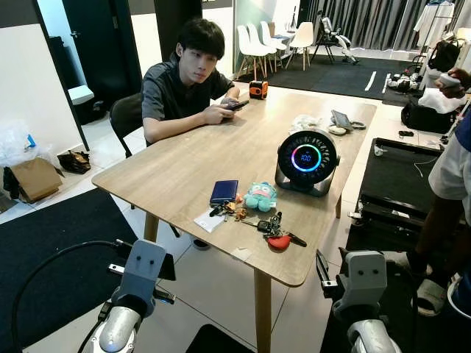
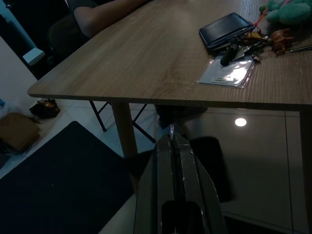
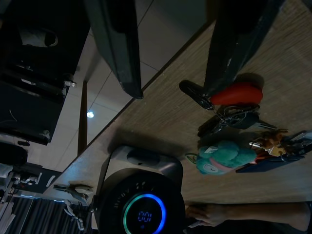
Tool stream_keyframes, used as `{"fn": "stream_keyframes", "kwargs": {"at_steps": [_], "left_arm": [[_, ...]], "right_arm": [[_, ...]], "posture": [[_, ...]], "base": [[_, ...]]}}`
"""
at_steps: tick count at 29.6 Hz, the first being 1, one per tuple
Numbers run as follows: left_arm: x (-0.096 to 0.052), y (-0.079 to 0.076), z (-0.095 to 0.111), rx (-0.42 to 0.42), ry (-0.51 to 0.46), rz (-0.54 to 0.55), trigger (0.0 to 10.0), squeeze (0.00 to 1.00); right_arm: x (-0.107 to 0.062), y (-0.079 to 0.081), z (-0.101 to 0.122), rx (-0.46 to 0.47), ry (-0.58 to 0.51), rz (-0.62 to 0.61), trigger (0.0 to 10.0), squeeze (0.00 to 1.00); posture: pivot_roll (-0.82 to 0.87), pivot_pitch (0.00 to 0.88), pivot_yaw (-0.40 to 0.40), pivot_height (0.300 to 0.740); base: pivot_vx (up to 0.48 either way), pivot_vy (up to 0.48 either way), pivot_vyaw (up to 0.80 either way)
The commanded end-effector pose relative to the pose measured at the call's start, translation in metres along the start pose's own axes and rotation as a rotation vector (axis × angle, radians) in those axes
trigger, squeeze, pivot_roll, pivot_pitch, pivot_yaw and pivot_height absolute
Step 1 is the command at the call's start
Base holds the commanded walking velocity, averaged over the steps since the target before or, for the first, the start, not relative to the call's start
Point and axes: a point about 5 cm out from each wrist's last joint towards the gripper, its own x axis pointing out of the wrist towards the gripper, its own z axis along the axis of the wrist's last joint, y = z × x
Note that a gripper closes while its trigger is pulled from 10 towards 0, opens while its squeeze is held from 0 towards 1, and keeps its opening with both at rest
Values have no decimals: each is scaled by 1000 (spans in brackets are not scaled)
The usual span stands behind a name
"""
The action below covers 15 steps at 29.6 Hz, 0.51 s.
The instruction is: Hang keys on a hook
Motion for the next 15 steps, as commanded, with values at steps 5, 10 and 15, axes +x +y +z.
{"fn": "stream_keyframes", "kwargs": {"at_steps": [5,10,15], "left_arm": [[1,2,-4,20,11,8,10000,0],[2,1,-4,18,10,7,10000,0],[2,0,-4,15,11,3,10000,0]], "right_arm": [[0,5,-5,-2,28,5,10000,0],[2,7,-5,-3,28,12,10000,0],[4,10,-6,-4,31,25,10000,0]], "posture": [[4,52,42,740],[4,47,40,740],[3,44,40,740]], "base": [[0,0,0],[0,0,0],[0,0,0]]}}
